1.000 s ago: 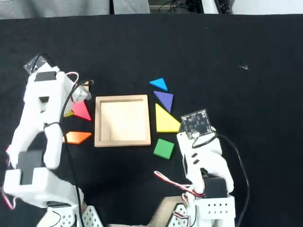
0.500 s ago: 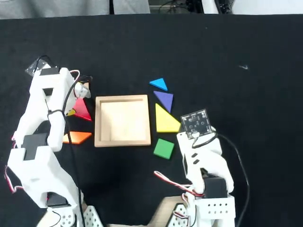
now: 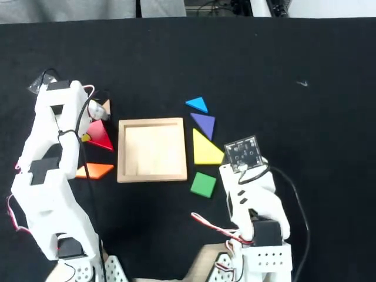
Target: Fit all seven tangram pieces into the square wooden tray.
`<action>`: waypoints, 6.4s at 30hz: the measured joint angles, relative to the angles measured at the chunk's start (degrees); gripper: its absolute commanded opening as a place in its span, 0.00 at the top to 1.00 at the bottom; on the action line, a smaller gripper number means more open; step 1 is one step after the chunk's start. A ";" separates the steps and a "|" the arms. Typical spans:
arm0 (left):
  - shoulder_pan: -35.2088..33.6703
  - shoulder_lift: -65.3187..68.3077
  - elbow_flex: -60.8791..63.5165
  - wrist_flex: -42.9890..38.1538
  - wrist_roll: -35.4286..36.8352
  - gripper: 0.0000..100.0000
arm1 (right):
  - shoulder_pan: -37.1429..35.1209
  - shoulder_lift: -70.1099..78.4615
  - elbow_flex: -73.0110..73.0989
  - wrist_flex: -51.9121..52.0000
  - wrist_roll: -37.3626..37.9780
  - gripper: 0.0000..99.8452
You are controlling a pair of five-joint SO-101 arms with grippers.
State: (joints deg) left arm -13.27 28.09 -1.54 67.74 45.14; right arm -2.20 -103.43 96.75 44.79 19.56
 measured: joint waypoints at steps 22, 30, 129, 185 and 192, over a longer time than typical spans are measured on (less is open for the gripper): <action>-0.62 4.40 -3.87 7.91 -0.18 0.73 | 0.00 0.00 0.00 0.00 0.00 0.99; -0.97 10.37 -10.90 13.71 -0.09 0.73 | 0.00 0.00 0.00 0.18 0.00 0.99; -11.52 20.22 -37.36 27.78 -38.68 0.83 | -2.64 0.00 0.00 2.11 0.00 0.99; 17.76 -5.19 -5.89 17.58 -31.21 0.97 | -2.64 0.00 0.00 2.11 0.00 0.99; 17.67 -5.01 -0.79 13.98 -31.03 0.97 | -2.64 0.00 0.00 2.11 0.00 0.99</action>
State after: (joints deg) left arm 4.40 23.08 -2.33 81.71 14.11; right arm -4.84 -103.43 96.75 46.90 19.56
